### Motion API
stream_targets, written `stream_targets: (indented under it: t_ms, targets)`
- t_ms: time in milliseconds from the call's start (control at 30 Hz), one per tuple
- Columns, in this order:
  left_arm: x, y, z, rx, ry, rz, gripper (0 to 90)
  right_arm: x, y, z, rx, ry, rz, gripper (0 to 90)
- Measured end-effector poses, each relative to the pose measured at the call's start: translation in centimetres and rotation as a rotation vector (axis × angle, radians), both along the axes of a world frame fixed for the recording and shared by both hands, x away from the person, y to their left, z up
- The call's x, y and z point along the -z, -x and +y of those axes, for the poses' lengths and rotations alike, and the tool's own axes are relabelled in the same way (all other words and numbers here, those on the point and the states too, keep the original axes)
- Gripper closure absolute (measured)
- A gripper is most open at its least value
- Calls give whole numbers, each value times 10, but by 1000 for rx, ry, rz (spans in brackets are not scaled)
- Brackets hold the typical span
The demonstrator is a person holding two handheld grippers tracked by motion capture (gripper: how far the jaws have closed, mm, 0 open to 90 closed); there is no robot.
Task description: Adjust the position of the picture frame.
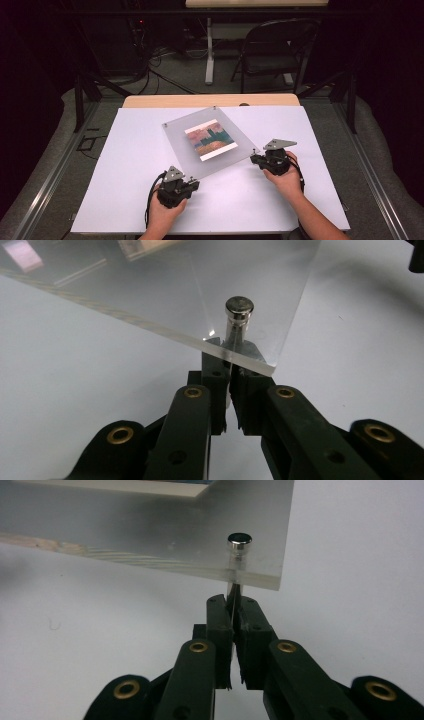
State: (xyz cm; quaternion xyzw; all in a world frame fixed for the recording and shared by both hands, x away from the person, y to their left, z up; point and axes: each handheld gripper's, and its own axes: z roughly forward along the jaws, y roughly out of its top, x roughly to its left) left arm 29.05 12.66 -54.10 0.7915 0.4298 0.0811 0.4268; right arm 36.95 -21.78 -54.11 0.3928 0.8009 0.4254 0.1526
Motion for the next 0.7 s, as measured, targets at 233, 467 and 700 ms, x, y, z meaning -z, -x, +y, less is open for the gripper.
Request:
stream_targets:
  t_ms: [233, 467, 700]
  targets:
    - [-4, -10, 11, -37, 6, 7, 849, -5, 12, 3, -1, -30, 12, 858]
    - [-5, -23, 21, -61, 5, 10, 849, -7, 27, 7, -3, -43, 33, 859]
    - [-10, -35, 31, -78, 9, -4, 849, -12, 35, 14, -5, -63, 44, 858]
